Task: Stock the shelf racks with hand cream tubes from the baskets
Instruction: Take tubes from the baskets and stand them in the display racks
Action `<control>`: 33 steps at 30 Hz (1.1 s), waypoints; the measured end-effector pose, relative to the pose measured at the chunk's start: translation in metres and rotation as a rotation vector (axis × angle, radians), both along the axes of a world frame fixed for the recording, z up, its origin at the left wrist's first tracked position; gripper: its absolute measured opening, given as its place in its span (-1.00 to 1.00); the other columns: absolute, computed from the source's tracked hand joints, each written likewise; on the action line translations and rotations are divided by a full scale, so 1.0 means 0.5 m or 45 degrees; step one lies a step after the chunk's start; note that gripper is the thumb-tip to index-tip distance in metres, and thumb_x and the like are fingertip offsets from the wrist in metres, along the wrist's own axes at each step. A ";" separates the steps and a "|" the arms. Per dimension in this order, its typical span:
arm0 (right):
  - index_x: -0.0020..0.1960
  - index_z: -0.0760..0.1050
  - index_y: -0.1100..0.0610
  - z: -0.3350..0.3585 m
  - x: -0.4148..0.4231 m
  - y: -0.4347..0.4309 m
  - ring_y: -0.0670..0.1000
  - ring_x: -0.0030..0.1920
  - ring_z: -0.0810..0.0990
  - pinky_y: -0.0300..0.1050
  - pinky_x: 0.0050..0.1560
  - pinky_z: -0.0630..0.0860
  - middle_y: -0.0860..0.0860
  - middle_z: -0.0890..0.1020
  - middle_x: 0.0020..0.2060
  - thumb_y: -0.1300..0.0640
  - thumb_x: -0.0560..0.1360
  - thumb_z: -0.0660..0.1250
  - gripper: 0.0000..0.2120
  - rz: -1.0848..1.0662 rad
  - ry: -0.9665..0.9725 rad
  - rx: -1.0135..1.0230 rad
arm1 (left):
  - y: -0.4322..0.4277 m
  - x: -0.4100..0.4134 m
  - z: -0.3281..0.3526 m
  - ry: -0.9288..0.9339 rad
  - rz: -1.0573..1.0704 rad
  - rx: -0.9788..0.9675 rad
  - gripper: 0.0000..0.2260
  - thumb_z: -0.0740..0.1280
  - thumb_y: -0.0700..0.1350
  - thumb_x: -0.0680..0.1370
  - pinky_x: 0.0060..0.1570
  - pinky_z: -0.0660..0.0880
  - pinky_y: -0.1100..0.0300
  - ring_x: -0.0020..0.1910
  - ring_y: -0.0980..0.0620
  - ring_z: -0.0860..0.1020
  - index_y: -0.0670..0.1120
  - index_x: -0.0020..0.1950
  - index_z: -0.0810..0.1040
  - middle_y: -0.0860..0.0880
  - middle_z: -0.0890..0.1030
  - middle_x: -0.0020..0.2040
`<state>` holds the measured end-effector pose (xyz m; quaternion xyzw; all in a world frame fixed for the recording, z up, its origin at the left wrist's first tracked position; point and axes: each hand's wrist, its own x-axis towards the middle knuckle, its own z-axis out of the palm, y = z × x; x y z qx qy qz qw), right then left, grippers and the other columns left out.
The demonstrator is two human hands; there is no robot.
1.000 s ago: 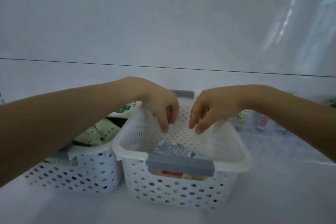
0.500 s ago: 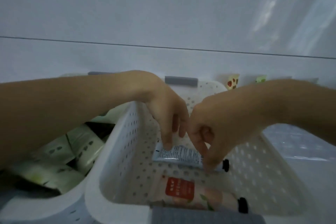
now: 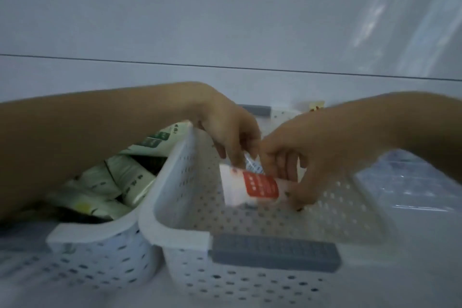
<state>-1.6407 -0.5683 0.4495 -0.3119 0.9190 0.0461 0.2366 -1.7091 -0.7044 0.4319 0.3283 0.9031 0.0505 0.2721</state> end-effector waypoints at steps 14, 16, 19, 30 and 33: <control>-0.04 0.48 0.07 0.003 0.034 0.327 -0.04 -0.27 0.67 -0.10 -0.13 0.64 -0.09 0.67 -0.33 -0.05 0.17 0.43 -0.59 -0.542 0.128 -1.908 | 0.174 0.106 0.178 0.185 0.473 1.720 -0.90 0.19 -0.10 0.61 -0.30 0.58 0.19 -0.34 0.03 0.64 -0.10 -0.08 0.38 -0.05 0.47 -0.18; -0.07 0.49 0.08 -0.009 0.054 0.364 -0.03 -0.28 0.67 -0.15 -0.24 0.62 -0.07 0.68 -0.32 -0.06 0.17 0.44 -0.61 -0.596 0.107 -1.989 | 0.250 0.139 0.168 0.241 0.491 1.814 -0.86 0.20 -0.04 0.60 -0.40 0.52 0.28 -0.48 0.12 0.56 -0.08 -0.09 0.42 -0.03 0.47 -0.22; -0.13 0.50 0.07 -0.022 0.083 0.430 -0.09 -0.34 0.63 -0.25 -0.31 0.57 -0.10 0.64 -0.38 -0.02 0.33 0.43 -0.78 -0.636 0.144 -2.041 | 0.363 0.177 0.142 0.253 0.518 1.899 -0.81 0.18 0.03 0.60 -0.48 0.41 0.32 -0.51 0.13 0.44 -0.07 -0.09 0.41 -0.03 0.53 -0.27; -0.17 0.51 0.02 -0.103 0.153 0.693 -0.18 -0.35 0.62 -0.31 -0.33 0.55 -0.12 0.62 -0.34 0.07 0.51 0.31 -0.91 -0.742 0.558 -2.135 | 0.675 0.252 -0.021 -0.315 0.869 2.207 -0.83 0.05 -0.15 0.58 -0.38 0.34 0.25 -0.38 0.06 0.37 -0.09 -0.08 0.41 -0.03 0.36 -0.28; -0.11 0.47 0.02 -0.132 0.152 0.725 -0.19 -0.34 0.63 -0.24 -0.27 0.61 -0.15 0.64 -0.36 0.16 0.52 0.30 -0.93 -0.753 0.565 -2.155 | 0.716 0.256 -0.070 -0.229 0.901 2.238 -0.67 0.06 -0.25 0.59 -0.33 0.41 0.23 -0.29 0.06 0.42 -0.11 0.34 0.35 -0.09 0.47 -0.05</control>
